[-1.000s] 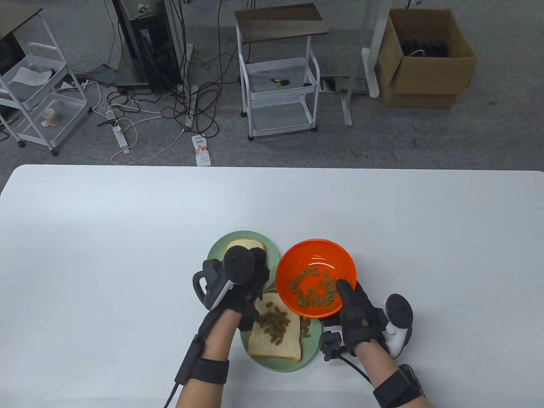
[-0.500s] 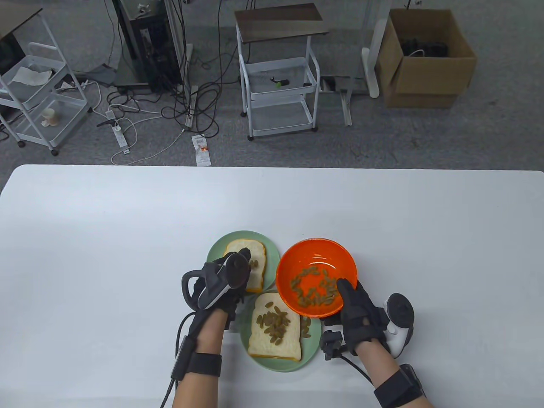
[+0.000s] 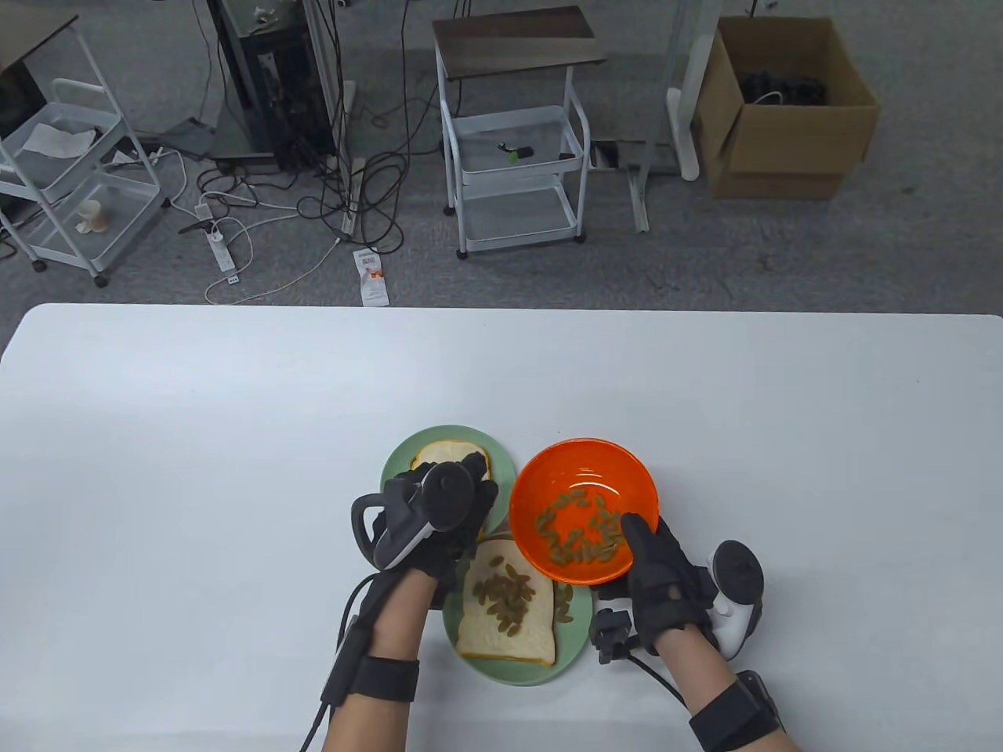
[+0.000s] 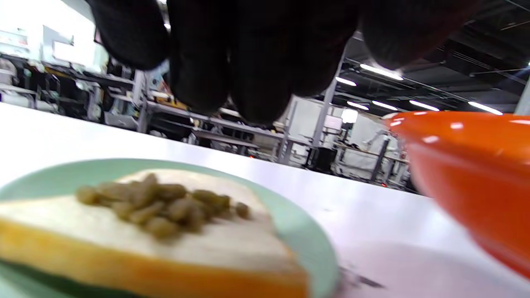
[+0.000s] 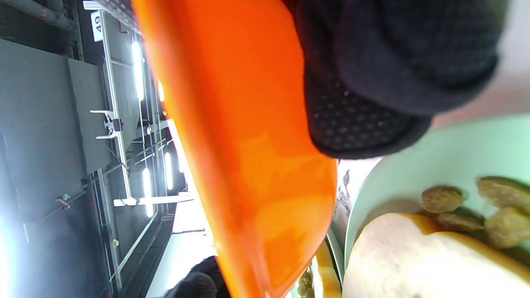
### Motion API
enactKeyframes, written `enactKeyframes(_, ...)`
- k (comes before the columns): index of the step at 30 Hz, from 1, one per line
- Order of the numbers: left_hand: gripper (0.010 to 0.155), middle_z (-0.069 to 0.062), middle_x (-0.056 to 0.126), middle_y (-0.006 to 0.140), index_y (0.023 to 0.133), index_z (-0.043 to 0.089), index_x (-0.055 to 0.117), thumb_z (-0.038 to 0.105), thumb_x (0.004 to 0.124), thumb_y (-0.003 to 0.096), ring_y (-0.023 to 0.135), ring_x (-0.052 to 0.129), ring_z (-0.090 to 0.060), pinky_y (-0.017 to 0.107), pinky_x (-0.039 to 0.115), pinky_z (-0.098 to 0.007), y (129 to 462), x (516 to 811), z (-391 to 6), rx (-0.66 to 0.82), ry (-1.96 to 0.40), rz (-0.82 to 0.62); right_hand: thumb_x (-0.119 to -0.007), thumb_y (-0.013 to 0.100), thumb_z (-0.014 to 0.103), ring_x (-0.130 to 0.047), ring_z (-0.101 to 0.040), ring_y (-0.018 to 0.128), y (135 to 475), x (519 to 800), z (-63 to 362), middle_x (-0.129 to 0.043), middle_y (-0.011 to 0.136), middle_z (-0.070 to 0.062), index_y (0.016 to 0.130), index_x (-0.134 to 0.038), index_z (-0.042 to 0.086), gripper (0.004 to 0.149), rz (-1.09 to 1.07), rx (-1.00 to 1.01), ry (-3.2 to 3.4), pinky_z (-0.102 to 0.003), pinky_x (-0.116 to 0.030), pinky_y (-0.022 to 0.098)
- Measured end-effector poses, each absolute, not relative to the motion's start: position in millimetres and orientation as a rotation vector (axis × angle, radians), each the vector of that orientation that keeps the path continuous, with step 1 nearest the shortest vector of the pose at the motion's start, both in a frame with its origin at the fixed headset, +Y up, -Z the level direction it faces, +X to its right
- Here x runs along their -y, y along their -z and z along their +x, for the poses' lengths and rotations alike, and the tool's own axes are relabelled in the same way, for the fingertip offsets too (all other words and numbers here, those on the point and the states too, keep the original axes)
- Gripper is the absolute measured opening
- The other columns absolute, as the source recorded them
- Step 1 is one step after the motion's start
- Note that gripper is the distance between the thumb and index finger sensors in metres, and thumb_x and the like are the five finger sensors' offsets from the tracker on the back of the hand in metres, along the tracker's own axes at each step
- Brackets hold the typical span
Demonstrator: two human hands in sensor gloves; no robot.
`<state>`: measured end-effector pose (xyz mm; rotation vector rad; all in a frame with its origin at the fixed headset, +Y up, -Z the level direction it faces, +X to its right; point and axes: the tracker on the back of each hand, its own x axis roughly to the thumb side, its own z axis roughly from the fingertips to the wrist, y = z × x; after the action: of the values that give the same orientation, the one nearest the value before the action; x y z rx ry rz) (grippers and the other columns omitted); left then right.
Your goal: Sprinkle raisins onto toast
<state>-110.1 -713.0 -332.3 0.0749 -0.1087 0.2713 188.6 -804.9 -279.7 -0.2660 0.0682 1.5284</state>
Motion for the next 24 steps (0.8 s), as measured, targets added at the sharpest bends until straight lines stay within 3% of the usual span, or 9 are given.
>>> enactKeyframes(3, 0.068, 0.001, 0.072, 0.115, 0.105, 0.041, 0.072, 0.073, 0.075, 0.0449, 0.102, 0.080, -0.031, 0.074, 0.072, -0.057, 321, 701, -85, 0.183, -0.254, 0.037, -0.068, 0.054, 0.042, -0.103, -0.041, 0.026, 280, 805, 187, -0.076, 0.088, -0.035, 0.103, -0.051, -0.005, 0.070, -0.258, -0.070, -1.546, -0.038, -0.091, 0.015)
enactKeyframes(7, 0.087, -0.002, 0.057, 0.123, 0.115, 0.041, 0.053, 0.080, 0.075, 0.0416, 0.096, 0.087, -0.029, 0.071, 0.077, -0.051, 302, 695, -39, 0.282, -0.081, -0.086, -0.068, 0.054, 0.042, -0.103, -0.041, 0.026, 278, 805, 183, -0.076, 0.088, -0.035, 0.103, -0.051, -0.005, 0.070, -0.244, -0.078, -1.554, -0.038, -0.091, 0.015)
enactKeyframes(11, 0.095, -0.008, 0.049, 0.126, 0.119, 0.041, 0.038, 0.086, 0.067, 0.0405, 0.087, 0.095, -0.028, 0.066, 0.083, -0.044, 286, 707, -2, 0.274, 0.159, -0.191, -0.069, 0.054, 0.042, -0.103, -0.042, 0.025, 274, 803, 176, -0.076, 0.088, -0.036, 0.103, -0.052, -0.005, 0.070, -0.207, -0.087, -1.577, -0.039, -0.091, 0.014)
enactKeyframes(14, 0.092, -0.013, 0.050, 0.125, 0.120, 0.039, 0.033, 0.084, 0.060, 0.0435, 0.082, 0.098, -0.028, 0.061, 0.086, -0.042, 280, 715, 7, 0.176, 0.223, -0.247, -0.068, 0.054, 0.041, -0.102, -0.043, 0.022, 268, 797, 164, -0.078, 0.087, -0.035, 0.102, -0.055, -0.004, 0.067, -0.134, -0.069, -1.628, -0.039, -0.090, 0.012)
enactKeyframes(17, 0.088, -0.016, 0.056, 0.122, 0.119, 0.036, 0.037, 0.078, 0.063, 0.0458, 0.073, 0.103, -0.027, 0.056, 0.090, -0.039, 281, 715, 4, 0.143, 0.196, -0.267, -0.068, 0.054, 0.041, -0.102, -0.042, 0.021, 261, 793, 155, -0.078, 0.086, -0.035, 0.102, -0.054, -0.005, 0.068, -0.104, -0.069, -1.636, -0.038, -0.091, 0.011)
enactKeyframes(24, 0.075, -0.008, 0.073, 0.109, 0.113, 0.034, 0.057, 0.061, 0.083, 0.0475, 0.062, 0.106, -0.013, 0.050, 0.095, -0.027, 282, 711, 4, 0.138, 0.066, -0.201, -0.067, 0.054, 0.042, -0.102, -0.042, 0.021, 261, 794, 158, -0.076, 0.087, -0.034, 0.102, -0.053, -0.004, 0.068, -0.124, -0.066, -1.549, -0.037, -0.091, 0.011)
